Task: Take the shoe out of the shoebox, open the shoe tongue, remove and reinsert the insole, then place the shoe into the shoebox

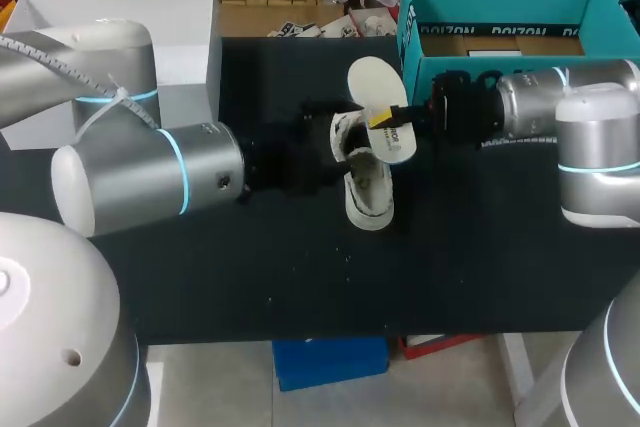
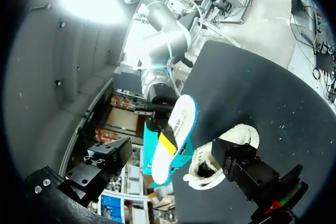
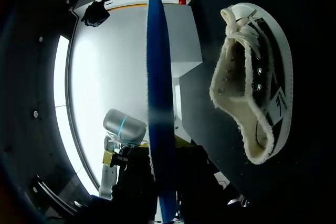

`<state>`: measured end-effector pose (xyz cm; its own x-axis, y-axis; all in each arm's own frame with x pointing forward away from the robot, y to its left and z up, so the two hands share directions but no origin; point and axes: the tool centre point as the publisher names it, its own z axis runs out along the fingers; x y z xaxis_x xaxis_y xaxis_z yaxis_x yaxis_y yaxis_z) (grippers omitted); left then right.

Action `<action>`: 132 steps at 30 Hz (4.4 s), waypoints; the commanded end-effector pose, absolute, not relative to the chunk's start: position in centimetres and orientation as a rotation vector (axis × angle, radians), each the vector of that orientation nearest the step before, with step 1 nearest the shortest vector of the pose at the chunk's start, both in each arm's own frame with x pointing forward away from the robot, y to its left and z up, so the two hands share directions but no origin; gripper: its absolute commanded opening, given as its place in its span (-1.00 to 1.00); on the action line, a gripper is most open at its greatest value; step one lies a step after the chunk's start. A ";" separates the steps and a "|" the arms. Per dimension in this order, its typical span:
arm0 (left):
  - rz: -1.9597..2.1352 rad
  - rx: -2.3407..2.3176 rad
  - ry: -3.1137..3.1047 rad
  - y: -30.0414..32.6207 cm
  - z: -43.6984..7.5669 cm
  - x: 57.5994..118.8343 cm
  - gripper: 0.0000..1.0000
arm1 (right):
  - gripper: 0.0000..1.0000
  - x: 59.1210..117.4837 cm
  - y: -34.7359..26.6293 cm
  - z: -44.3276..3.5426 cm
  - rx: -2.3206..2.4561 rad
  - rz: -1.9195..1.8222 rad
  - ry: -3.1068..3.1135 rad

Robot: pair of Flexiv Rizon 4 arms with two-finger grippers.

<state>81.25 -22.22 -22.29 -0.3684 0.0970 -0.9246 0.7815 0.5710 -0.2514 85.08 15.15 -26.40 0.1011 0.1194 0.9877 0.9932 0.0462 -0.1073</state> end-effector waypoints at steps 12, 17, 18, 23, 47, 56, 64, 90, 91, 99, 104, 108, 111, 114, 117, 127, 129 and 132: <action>-1.179 0.972 1.966 -22.9 -17.9 82.3 1.00 | -1.00 85.0 15.3 -26.4 -1.306 -1.038 -1.240; -1.151 1.085 2.040 -22.9 -16.6 82.6 1.00 | -1.00 85.0 15.3 -26.4 -1.306 -1.038 -1.240; -1.142 1.089 2.036 -23.0 -16.5 82.7 1.00 | -1.00 85.0 15.3 -26.4 -1.306 -1.038 -1.240; -1.171 1.068 2.034 -23.3 -15.7 82.6 1.00 | -1.00 85.0 15.3 -26.4 -1.306 -1.038 -1.240; -1.144 0.771 2.074 -23.4 -16.4 83.7 1.00 | -1.00 85.0 15.3 -26.4 -1.306 -1.038 -1.240; -1.104 0.465 2.153 -23.7 -15.5 85.2 1.00 | -1.00 85.0 15.3 -26.4 -1.306 -1.038 -1.240; -1.248 -0.117 1.971 -22.0 -15.1 87.8 1.00 | -1.00 85.0 15.3 -26.4 -1.306 -1.038 -1.240; -1.370 -0.068 2.463 -24.2 -8.6 102.7 1.00 | -1.00 85.0 15.3 -26.4 -1.306 -1.038 -1.240; -1.354 0.012 2.503 -24.4 -8.3 102.3 1.00 | -1.00 85.0 15.3 -26.4 -1.306 -1.038 -1.240; -1.296 0.056 2.518 -24.2 -8.0 102.1 1.00 | -1.00 85.0 15.3 -26.4 -1.306 -1.038 -1.240; -1.296 0.056 2.518 -24.2 -8.0 102.1 1.00 | -1.00 85.0 15.3 -26.4 -1.306 -1.038 -1.240; -1.296 0.056 2.518 -24.2 -8.0 102.1 1.00 | -1.00 85.0 15.3 -26.4 -1.306 -1.038 -1.240; -1.308 0.039 2.638 -24.3 -9.3 102.0 1.00 | -1.00 85.0 15.3 -26.4 -1.306 -1.038 -1.240; -1.339 0.021 2.720 -24.2 -9.0 102.5 1.00 | -1.00 85.0 15.3 -26.4 -1.306 -1.038 -1.240; -1.349 0.036 2.784 -24.2 -8.0 102.9 1.00 | -1.00 85.0 15.3 -26.4 -1.306 -1.038 -1.240; -1.465 0.088 3.019 -24.2 -5.7 104.2 1.00 | -1.00 85.0 15.3 -26.4 -1.306 -1.038 -1.240; -1.555 0.130 3.048 -24.1 -5.4 104.2 1.00 | -1.00 85.0 15.3 -26.4 -1.306 -1.038 -1.240; -1.609 0.124 3.039 -23.9 -5.5 104.1 1.00 | -1.00 85.0 15.3 -26.4 -1.306 -1.038 -1.240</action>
